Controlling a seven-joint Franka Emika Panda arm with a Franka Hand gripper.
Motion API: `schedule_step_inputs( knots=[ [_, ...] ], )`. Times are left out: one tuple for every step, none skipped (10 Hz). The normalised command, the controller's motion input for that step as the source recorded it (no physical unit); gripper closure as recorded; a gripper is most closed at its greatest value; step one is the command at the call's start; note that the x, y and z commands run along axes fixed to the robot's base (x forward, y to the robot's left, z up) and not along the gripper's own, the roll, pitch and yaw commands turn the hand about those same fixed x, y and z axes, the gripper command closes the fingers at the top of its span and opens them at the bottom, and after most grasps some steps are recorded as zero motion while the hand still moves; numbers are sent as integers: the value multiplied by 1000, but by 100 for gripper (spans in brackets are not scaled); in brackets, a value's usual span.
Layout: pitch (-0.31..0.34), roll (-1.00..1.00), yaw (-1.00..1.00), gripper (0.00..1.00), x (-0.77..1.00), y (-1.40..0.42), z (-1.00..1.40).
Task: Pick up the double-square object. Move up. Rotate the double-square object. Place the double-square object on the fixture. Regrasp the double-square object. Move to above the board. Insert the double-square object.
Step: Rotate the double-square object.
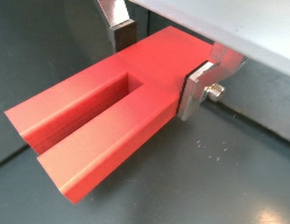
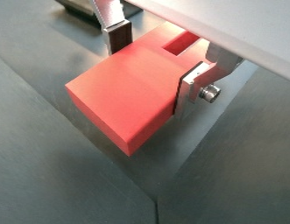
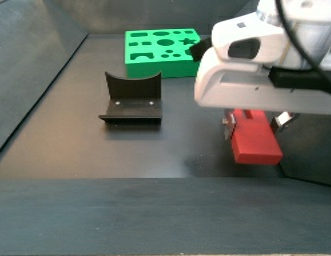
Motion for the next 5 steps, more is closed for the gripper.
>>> schedule_step_inputs(
  knots=[
    [0,0,0,100,721,-1000,640],
    [8,11,13,100,720,-1000,573],
    [91,37,37,100,667,-1000,537],
    [133,74,41,100,510,-827,431],
    [161,114,43,100,317,-597,290]
  ],
)
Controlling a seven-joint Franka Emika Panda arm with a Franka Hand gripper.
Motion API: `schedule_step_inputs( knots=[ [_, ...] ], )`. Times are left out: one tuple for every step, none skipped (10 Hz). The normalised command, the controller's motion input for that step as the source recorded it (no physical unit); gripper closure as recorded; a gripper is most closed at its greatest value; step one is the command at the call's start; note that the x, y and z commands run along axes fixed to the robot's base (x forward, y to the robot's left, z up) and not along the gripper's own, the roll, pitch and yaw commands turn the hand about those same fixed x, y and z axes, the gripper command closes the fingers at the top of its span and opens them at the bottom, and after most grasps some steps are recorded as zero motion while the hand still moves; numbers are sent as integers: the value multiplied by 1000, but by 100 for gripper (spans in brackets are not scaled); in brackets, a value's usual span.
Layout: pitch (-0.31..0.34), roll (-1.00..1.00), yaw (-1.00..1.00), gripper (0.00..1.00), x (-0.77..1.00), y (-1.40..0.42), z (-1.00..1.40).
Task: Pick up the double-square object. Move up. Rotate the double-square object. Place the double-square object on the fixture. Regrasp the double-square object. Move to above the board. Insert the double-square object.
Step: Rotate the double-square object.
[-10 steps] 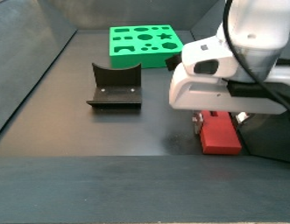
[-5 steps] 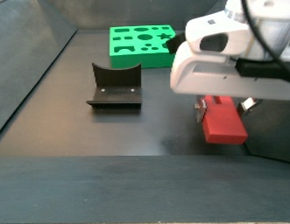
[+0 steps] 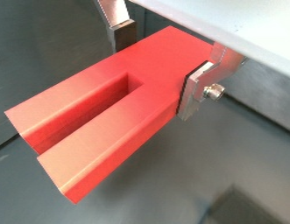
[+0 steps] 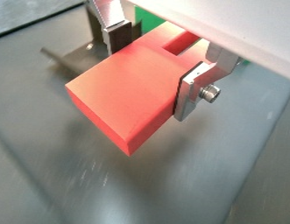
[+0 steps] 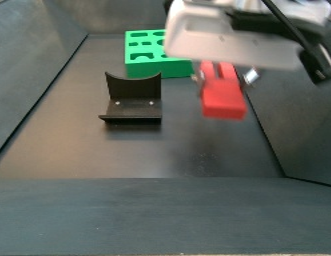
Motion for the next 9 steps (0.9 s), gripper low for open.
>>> schedule_step_inputs(
  knots=[
    [144,159,45,100,130,-298,136],
    [0,0,-1000,100,0,0,0],
    [-1,-4,-1000,100,-19,53,-12],
    [-2,-8,-1000,100,-18,55,-12],
    [-2,-8,-1000,100,-13,49,-10],
    [-2,-8,-1000,100,-6,34,-7],
    [-2,-8,-1000,100,-1,26,-5],
    [-3,-9,-1000,100,2,21,-4],
    [-3,-9,-1000,100,2,20,-4]
  ],
)
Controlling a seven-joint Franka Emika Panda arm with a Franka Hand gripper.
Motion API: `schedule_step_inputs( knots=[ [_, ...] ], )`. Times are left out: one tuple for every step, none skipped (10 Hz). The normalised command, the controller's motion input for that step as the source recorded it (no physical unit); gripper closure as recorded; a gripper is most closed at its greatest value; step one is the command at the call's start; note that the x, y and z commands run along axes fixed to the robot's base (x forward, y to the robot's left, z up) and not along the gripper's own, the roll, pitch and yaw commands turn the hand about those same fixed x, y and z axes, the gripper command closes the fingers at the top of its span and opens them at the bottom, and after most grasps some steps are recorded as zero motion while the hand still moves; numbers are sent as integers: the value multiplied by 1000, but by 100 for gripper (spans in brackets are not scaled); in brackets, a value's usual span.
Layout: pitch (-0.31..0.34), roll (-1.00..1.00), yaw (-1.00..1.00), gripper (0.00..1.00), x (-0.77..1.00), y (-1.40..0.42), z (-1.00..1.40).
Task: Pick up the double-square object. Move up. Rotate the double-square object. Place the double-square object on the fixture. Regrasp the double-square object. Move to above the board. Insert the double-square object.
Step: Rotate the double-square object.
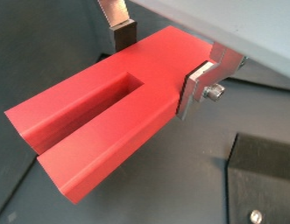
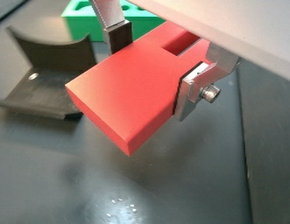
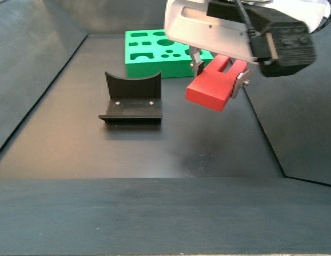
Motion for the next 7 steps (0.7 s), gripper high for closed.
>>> schedule_step_inputs(
  knots=[
    [-3,-9,-1000,100,3,20,-4],
    [-3,-9,-1000,100,3,20,-4],
    [-3,-10,-1000,100,3,20,-4],
    [-3,-10,-1000,100,3,20,-4],
    [-3,-10,-1000,100,3,20,-4],
    [-3,-11,-1000,100,3,20,-4],
    [-3,-11,-1000,100,3,20,-4]
  ],
)
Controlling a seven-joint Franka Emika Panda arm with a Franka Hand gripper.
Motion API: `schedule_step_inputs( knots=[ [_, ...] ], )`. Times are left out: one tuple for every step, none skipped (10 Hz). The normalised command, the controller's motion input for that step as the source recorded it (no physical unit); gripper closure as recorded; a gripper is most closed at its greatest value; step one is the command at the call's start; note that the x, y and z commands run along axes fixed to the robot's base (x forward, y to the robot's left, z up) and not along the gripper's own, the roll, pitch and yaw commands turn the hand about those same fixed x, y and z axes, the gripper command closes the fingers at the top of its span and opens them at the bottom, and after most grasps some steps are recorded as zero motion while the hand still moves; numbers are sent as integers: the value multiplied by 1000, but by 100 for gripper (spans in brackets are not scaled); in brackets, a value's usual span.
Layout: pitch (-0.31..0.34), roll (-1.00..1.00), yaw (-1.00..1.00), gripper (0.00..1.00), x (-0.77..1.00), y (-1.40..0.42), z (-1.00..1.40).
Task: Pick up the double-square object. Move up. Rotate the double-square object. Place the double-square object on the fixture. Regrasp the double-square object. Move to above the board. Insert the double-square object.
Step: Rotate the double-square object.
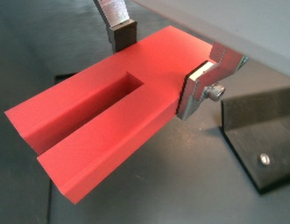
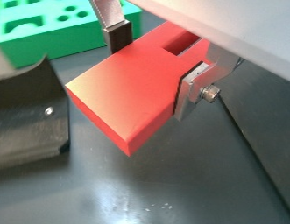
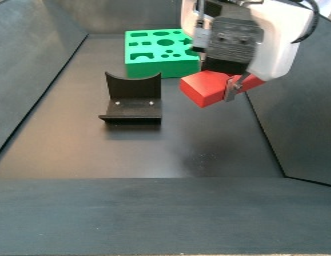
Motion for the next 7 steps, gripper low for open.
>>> schedule_step_inputs(
  knots=[
    [-3,-11,-1000,100,3,20,-4],
    [-4,-12,-1000,100,3,20,-4],
    [-4,-12,-1000,100,3,20,-4],
    [-4,-13,-1000,100,3,20,-4],
    [-4,-13,-1000,100,3,20,-4],
    [-4,-13,-1000,100,3,20,-4],
    [-4,-14,-1000,100,3,20,-4]
  ],
)
